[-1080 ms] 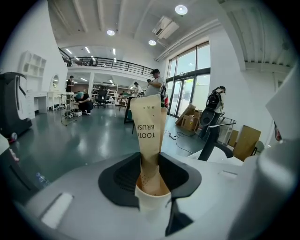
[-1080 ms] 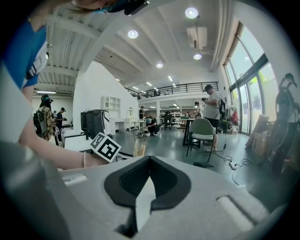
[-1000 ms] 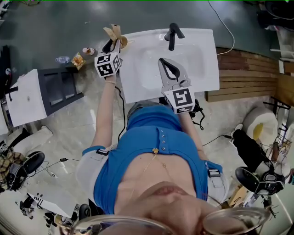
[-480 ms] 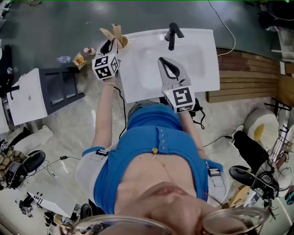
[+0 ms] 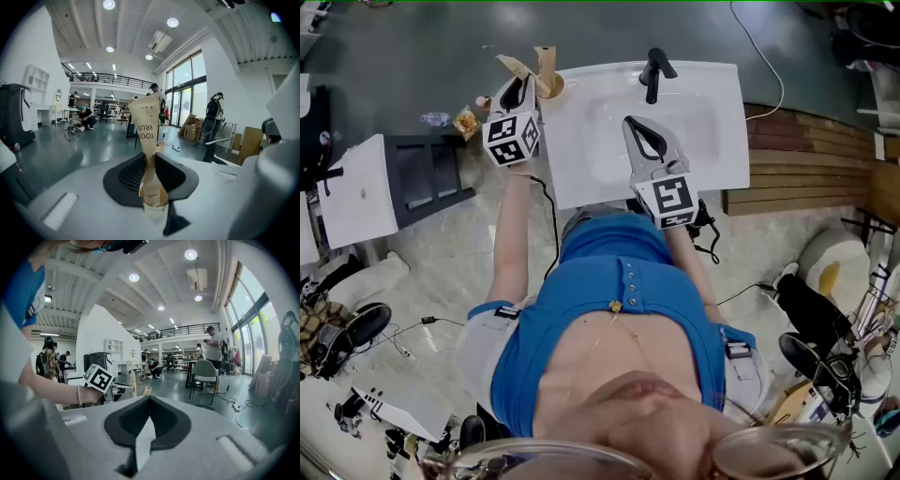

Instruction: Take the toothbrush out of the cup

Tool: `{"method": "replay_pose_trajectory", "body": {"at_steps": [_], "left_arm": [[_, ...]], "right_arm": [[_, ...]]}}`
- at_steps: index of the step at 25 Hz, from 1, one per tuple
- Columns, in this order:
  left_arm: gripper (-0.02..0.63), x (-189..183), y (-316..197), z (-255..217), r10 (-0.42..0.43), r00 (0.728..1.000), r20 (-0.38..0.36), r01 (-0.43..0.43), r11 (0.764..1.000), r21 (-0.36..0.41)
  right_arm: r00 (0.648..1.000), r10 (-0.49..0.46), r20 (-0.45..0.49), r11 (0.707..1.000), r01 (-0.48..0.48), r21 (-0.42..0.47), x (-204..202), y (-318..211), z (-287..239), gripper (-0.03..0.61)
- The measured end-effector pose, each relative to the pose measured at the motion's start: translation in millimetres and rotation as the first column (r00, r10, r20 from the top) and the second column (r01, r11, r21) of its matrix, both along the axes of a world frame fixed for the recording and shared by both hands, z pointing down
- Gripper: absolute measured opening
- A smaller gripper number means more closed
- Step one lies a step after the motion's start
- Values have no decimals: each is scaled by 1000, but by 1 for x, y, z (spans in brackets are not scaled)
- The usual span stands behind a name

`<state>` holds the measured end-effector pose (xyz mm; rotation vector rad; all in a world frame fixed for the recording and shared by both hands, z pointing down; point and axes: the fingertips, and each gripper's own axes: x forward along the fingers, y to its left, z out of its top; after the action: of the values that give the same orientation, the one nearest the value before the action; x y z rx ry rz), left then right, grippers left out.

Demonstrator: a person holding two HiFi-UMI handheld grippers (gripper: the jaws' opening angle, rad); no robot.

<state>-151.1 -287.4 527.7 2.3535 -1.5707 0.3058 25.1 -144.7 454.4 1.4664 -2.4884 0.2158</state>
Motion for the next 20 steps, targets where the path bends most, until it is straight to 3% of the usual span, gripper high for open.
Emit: {"method": "replay_pose_trajectory", "body": {"at_steps": [11,20], "left_arm": [[67,-4,8,-27,-14,1000,-16,15,999,40],[61,-6,26,-29,-17,999,-31,17,1000,19]], "right_arm": [[1000,-20,5,1000,20,7,1,-2,-3,2],[999,-37,9,999,37,6,2,-5,-1,2]]}}
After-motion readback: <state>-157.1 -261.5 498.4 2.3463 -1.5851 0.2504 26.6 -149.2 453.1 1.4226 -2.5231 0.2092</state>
